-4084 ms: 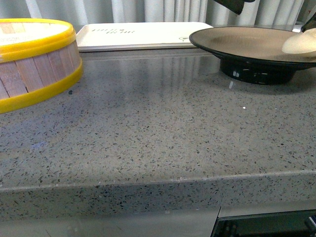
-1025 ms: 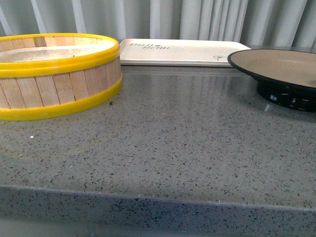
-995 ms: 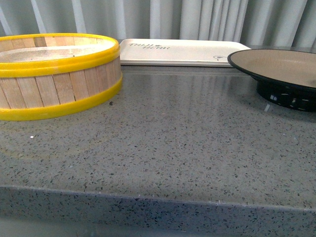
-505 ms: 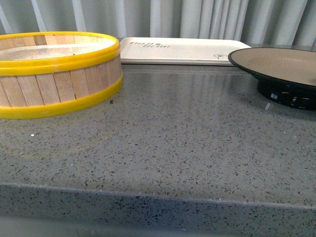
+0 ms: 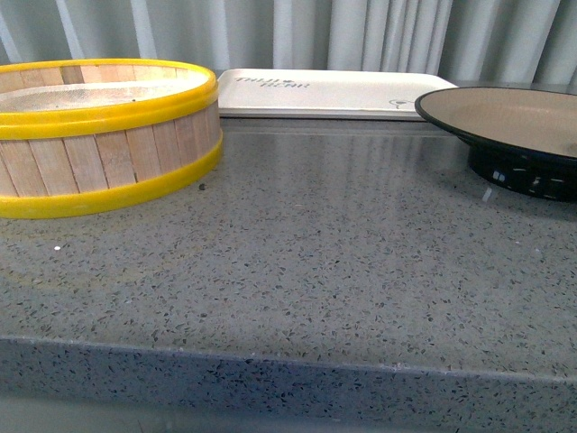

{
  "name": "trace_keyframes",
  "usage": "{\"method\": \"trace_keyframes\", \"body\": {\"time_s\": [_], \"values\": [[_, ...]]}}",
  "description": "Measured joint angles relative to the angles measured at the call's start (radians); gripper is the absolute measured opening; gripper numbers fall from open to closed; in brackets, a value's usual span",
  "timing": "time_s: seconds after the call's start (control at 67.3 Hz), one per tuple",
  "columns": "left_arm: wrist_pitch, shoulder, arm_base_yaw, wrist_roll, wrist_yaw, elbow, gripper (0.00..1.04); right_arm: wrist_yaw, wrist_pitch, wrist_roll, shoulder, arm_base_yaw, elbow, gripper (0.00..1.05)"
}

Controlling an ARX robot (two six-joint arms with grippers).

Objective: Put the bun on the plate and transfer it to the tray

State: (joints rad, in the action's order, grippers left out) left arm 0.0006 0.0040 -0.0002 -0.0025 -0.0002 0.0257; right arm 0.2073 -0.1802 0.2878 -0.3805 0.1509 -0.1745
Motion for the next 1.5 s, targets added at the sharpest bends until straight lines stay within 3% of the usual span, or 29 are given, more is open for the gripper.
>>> {"method": "trace_keyframes", "body": {"time_s": [0.119,0.252,0.371,0.52,0.787,1.203,1.5], "values": [[0.000,0.000,0.000,0.000,0.000,0.000,0.99,-0.152,-0.180,0.152,-0.246,0.139,-0.130,0.96],[0.000,0.000,0.000,0.000,0.000,0.000,0.98,-0.251,-0.252,0.342,-0.493,0.164,-0.239,0.96],[0.000,0.000,0.000,0.000,0.000,0.000,0.98,-0.308,-0.249,0.538,-0.638,0.119,-0.288,0.96],[0.000,0.000,0.000,0.000,0.000,0.000,0.98,-0.349,-0.239,0.779,-0.662,-0.015,-0.290,0.96],[0.000,0.000,0.000,0.000,0.000,0.000,0.98,-0.441,-0.241,0.947,-0.680,-0.064,-0.290,0.96],[0.000,0.000,0.000,0.000,0.000,0.000,0.98,-0.544,-0.340,1.015,-0.856,-0.080,-0.341,0.96],[0.000,0.000,0.000,0.000,0.000,0.000,0.98,-0.549,-0.312,0.995,-0.868,-0.100,-0.360,0.51]]}}
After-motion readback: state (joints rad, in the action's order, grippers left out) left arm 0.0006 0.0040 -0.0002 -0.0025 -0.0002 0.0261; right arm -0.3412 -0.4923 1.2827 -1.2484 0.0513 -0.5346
